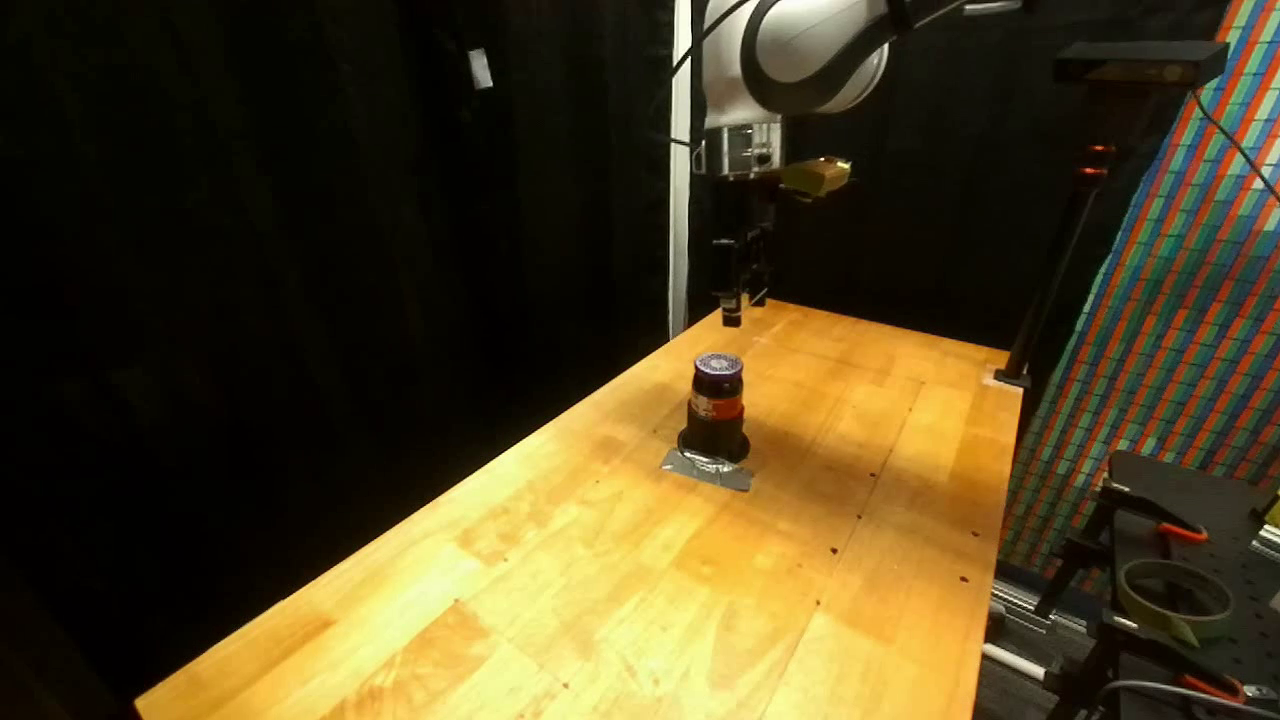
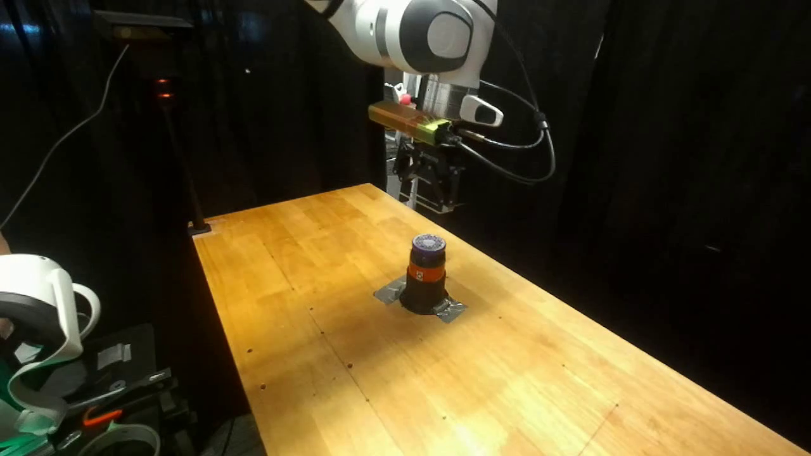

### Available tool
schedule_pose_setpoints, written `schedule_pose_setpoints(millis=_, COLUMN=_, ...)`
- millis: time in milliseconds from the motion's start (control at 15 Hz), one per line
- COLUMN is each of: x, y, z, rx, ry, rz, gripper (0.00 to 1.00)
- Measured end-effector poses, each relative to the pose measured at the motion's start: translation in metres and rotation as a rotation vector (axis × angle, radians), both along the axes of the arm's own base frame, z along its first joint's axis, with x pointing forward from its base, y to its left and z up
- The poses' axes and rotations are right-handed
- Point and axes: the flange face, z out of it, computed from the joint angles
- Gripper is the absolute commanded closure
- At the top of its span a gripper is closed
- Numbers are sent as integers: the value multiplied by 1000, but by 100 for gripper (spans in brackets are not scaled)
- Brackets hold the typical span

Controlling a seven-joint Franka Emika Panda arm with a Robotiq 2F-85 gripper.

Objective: Put a rubber band around the base of the cup

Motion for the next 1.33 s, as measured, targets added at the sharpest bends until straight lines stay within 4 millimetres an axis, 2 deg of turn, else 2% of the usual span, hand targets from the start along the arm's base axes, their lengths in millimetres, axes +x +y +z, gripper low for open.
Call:
schedule_pose_setpoints(millis=333, x=43, y=12, z=-47, rx=12, ry=37, rz=7, gripper=0)
schedule_pose_setpoints(millis=667, x=71, y=10, z=-71, rx=13, ry=78, rz=1, gripper=0)
schedule_pose_setpoints(millis=933, x=78, y=7, z=-88, rx=7, ry=137, rz=-2, gripper=0)
schedule_pose_setpoints(millis=1333, x=74, y=0, z=-108, rx=-3, ry=226, rz=-6, gripper=0)
